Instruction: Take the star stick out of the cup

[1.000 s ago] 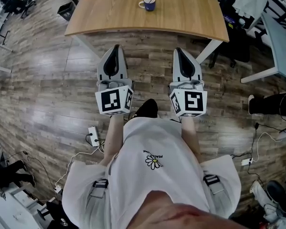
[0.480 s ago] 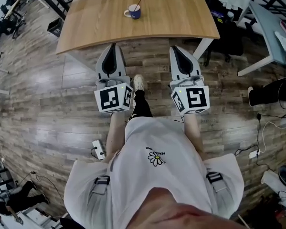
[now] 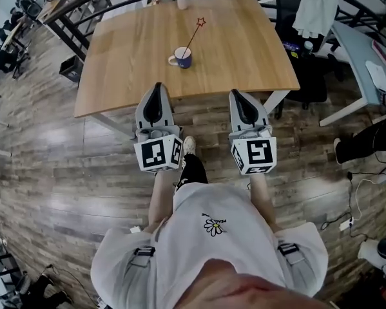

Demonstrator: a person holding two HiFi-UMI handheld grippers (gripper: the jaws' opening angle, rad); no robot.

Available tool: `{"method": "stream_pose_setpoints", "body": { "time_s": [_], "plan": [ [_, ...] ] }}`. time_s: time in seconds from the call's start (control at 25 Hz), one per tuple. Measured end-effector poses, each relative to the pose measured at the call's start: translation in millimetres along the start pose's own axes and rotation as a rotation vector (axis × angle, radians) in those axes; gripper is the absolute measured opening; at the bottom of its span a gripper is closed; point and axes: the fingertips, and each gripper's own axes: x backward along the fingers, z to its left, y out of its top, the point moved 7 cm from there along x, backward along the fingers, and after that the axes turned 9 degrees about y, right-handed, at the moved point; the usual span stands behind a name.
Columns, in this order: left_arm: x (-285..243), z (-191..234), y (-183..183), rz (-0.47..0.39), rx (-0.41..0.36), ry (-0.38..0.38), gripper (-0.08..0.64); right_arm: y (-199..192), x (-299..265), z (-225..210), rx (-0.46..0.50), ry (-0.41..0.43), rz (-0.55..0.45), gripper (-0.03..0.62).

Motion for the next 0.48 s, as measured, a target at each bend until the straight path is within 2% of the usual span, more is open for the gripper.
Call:
{"method": "stream_pose_setpoints", "body": {
  "time_s": [0.08, 0.24, 0.48],
  "plan": [
    [-31, 10, -6, 0.004, 0.011, -0.013, 0.017, -2, -31, -7, 0.022, -0.009, 0.012, 0.006],
    [-100, 34, -12, 0.002, 0.008, -0.041, 0.017, 2, -104, -23, -0.019, 0.001, 0.004, 0.006],
    [-202, 73, -15, -0.034, -0.011, -0.106, 0.017, 21, -217, -45, -0.048, 0.030, -0.079, 0.006]
  ]
}}
